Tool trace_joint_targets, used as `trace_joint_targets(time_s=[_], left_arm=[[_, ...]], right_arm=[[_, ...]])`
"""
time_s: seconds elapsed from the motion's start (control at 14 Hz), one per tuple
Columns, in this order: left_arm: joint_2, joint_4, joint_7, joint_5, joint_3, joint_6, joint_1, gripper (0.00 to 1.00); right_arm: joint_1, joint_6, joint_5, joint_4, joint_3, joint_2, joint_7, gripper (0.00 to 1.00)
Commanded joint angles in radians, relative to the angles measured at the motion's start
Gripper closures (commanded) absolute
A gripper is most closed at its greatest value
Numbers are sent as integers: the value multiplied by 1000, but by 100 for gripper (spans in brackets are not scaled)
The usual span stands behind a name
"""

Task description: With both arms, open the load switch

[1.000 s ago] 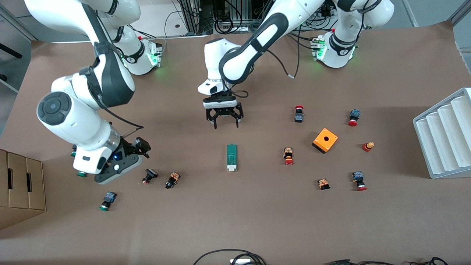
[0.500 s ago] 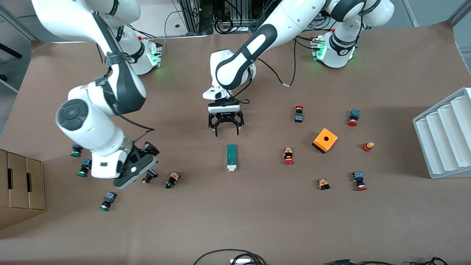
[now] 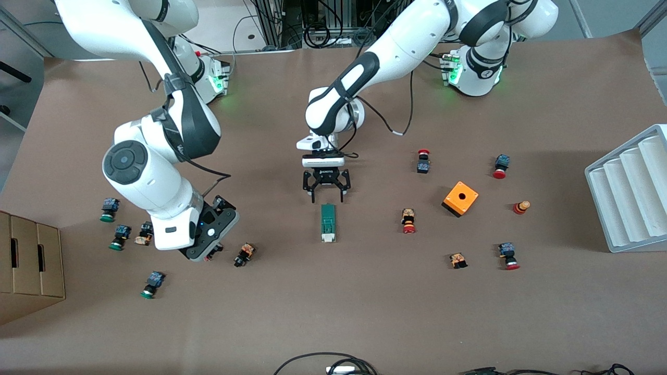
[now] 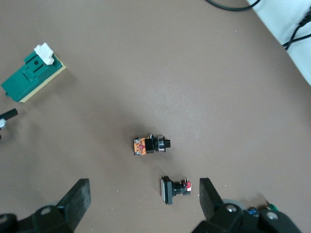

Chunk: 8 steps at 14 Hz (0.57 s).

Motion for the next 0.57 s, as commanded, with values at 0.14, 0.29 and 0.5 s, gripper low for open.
trace_joint_targets(time_s=[0.14, 0.29, 0.5], left_arm=[[83, 66, -113, 69, 4, -123, -53, 2], [117, 104, -144, 69, 4, -175, -80, 2], [134, 106, -149, 92, 4, -182, -81, 5]], right_arm=[[56, 99, 14, 51, -6, 95, -20, 0], [58, 108, 19, 86, -4, 134, -49, 0], [84, 108, 20, 153, -6, 168, -131, 0]])
